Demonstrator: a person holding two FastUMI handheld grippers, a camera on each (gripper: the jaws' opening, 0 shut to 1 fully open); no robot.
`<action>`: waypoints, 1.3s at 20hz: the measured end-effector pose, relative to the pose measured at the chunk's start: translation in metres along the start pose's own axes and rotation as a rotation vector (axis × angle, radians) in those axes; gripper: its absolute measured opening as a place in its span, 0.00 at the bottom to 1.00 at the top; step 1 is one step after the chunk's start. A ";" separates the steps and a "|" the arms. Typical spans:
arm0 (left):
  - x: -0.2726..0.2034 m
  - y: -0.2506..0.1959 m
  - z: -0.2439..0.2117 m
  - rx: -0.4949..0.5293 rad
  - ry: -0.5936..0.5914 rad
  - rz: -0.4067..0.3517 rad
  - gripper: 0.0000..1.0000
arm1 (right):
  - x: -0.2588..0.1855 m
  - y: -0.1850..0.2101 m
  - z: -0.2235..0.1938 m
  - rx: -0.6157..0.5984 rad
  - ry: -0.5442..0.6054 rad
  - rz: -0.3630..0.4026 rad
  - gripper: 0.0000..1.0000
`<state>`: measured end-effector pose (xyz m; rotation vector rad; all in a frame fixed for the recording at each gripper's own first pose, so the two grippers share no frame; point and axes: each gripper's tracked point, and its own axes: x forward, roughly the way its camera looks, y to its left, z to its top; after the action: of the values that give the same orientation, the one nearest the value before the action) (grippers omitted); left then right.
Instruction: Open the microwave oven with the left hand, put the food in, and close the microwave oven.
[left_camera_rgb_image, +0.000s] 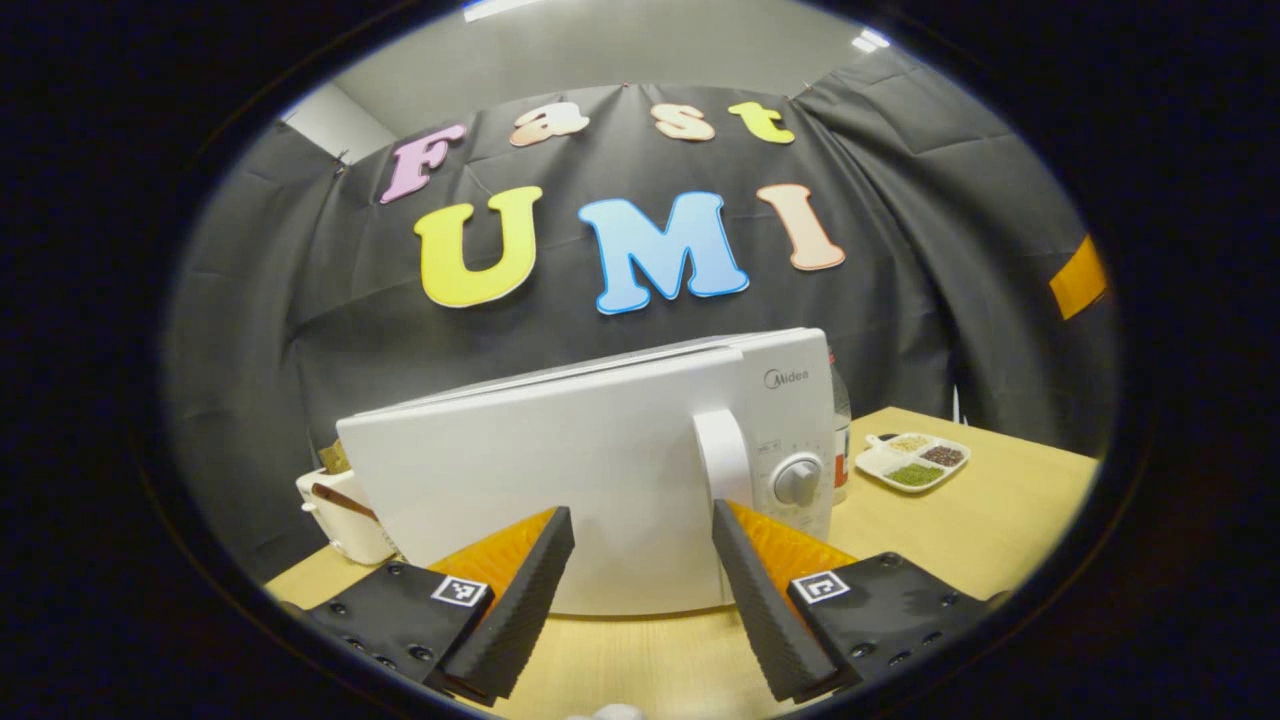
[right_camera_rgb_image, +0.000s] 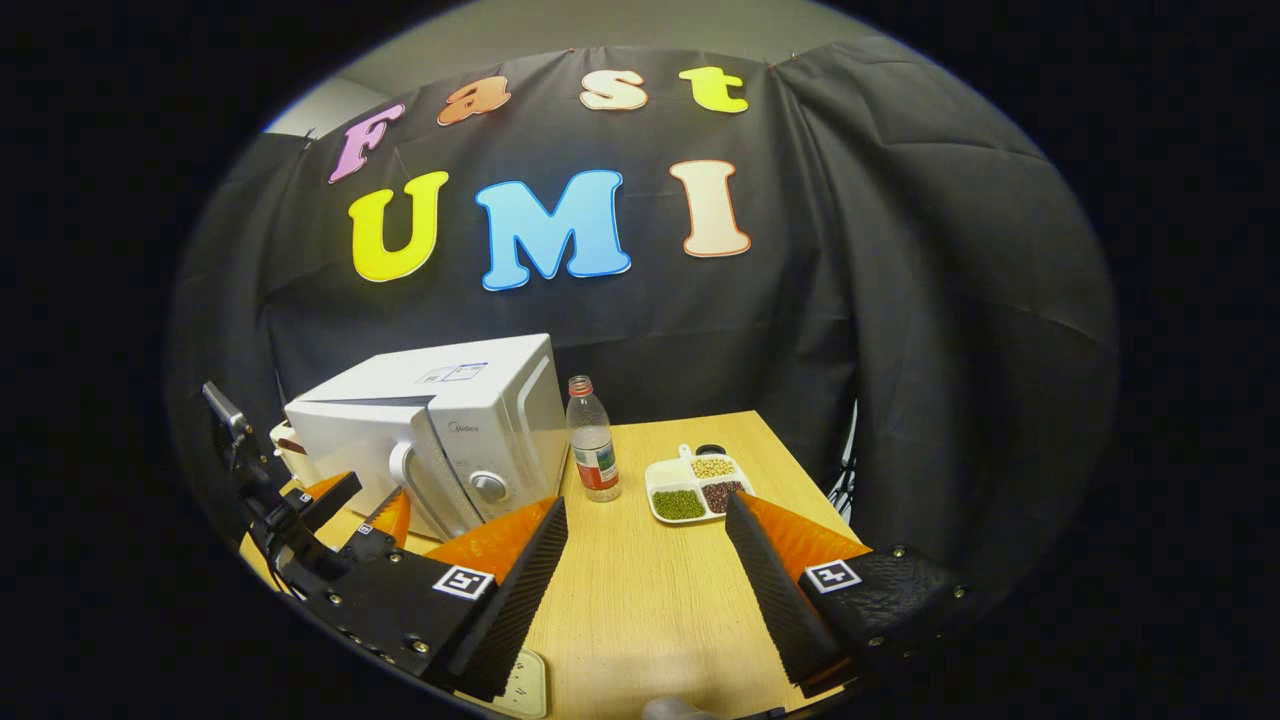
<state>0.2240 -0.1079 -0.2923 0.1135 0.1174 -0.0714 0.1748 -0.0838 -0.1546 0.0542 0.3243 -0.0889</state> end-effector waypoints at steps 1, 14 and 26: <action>0.004 0.002 0.000 -0.005 -0.001 0.012 0.94 | 0.002 -0.003 -0.001 -0.001 0.004 -0.001 0.97; 0.016 -0.010 0.006 -0.069 -0.005 0.022 0.99 | 0.016 -0.001 0.000 -0.012 0.022 0.034 0.98; -0.083 0.029 0.100 -0.040 -0.051 -0.023 0.97 | -0.028 0.025 0.060 0.009 -0.109 0.046 0.97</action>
<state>0.1548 -0.0855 -0.1807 0.0704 0.0690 -0.0953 0.1696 -0.0606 -0.0878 0.0655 0.2139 -0.0477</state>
